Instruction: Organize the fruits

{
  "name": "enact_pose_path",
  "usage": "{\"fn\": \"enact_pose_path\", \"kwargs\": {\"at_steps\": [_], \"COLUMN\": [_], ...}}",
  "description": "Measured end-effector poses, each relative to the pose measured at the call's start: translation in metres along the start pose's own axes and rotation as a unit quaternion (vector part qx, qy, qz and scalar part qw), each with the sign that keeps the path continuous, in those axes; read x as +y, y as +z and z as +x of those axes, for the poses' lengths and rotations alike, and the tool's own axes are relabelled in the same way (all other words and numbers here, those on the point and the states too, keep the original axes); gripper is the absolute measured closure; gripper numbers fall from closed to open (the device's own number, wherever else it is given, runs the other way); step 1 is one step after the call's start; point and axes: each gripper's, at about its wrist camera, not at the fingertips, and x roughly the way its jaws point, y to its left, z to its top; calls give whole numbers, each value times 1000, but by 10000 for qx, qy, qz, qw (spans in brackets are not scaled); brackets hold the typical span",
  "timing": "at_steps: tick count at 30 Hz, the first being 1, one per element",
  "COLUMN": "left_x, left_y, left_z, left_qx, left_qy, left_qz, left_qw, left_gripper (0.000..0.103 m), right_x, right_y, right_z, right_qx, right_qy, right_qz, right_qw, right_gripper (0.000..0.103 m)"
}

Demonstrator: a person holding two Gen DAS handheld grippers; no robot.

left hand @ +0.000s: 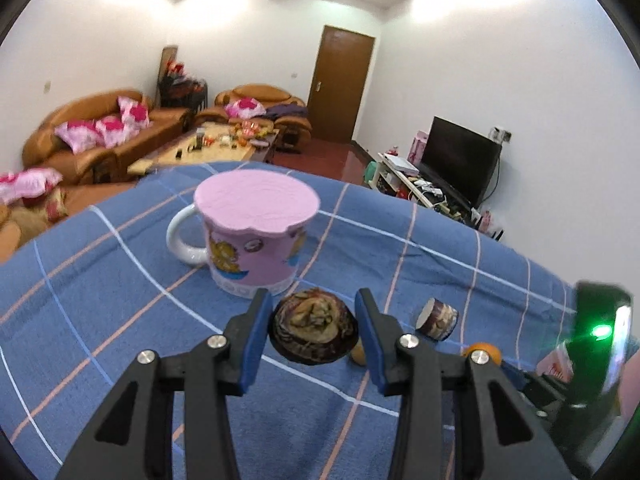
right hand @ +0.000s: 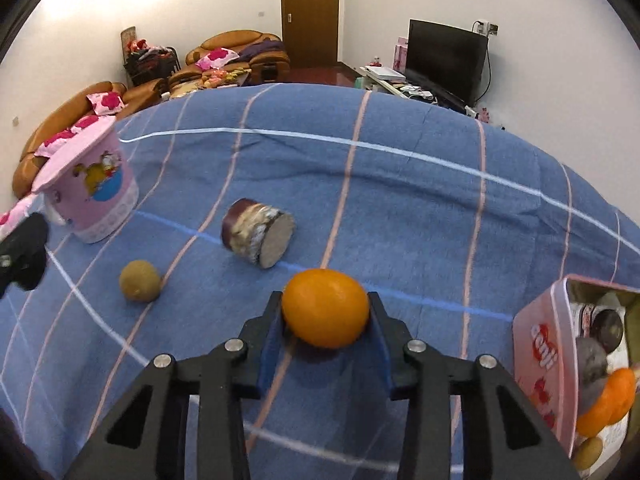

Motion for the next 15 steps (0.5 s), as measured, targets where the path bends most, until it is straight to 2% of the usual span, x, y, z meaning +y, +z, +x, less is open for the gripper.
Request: {"fn": "enact_pose_path", "kwargs": {"at_steps": [3,6,10,15], "left_x": [-13,-25,-37,-48], "left_y": [-4,-9,-18,-23], "left_z": [-7,-11,-19,-34], "left_qx": [-210,-325,-496,-838], "left_qy": [52,28,-40,-113], "left_qz": [320,615,854,1078], "left_qw": [9993,9976,9951,9906], "left_gripper": [58,58,58,58], "right_x": [-9,-17,-16,-9], "right_y": [-8,-23,-39,-50], "right_z": [-24,-57,-86,-106], "right_qx": [-524,-1337,-1895,-2332], "right_qy": [295,434,293,-198], "right_qz": [275,434,411,312], "right_qw": [9978,9891,9806,9717], "right_gripper": [62,62,61,61]}}
